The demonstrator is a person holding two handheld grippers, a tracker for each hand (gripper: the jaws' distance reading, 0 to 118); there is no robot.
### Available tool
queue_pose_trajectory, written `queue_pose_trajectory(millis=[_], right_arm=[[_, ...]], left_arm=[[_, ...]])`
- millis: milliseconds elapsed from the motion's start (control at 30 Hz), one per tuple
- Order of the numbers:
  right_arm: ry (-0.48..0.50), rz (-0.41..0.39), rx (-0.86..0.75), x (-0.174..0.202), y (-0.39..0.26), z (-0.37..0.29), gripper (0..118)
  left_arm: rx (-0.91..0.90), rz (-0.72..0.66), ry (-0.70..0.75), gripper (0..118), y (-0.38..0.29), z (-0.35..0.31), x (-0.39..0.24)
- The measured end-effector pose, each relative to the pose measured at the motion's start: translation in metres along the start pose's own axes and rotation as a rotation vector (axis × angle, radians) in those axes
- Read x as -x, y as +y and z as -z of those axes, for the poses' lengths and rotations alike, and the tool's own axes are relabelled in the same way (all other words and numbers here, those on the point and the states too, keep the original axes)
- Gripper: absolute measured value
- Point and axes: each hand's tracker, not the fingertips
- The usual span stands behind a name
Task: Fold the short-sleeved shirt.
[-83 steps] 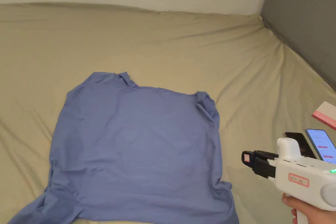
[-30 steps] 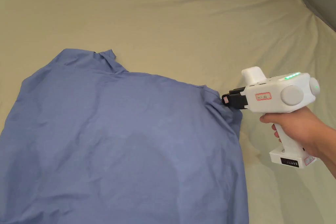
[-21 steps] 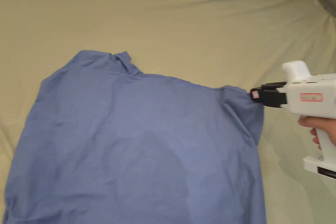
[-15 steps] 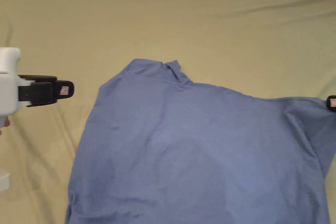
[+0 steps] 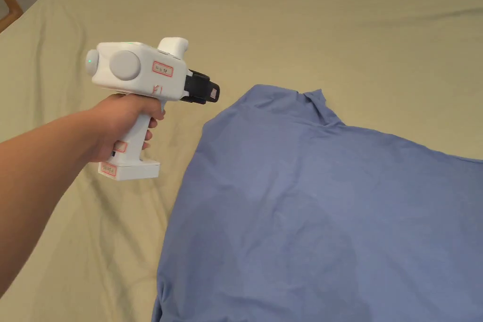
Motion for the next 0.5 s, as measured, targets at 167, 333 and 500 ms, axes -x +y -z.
queue_pose_trajectory(millis=[167,333,500], right_arm=[[-0.013,-0.009,-0.007,0.002,0.003,-0.001,3],[-0.015,-0.027,0.008,-0.002,0.005,0.003,3],[-0.019,-0.037,0.010,-0.003,0.005,0.004,3]], left_arm=[[0.015,0.002,-0.039,75,0.015,0.040,-0.005],[0.073,0.061,-0.040,75,0.011,0.072,-0.016],[0.084,0.044,0.030,75,0.006,0.092,-0.011]])
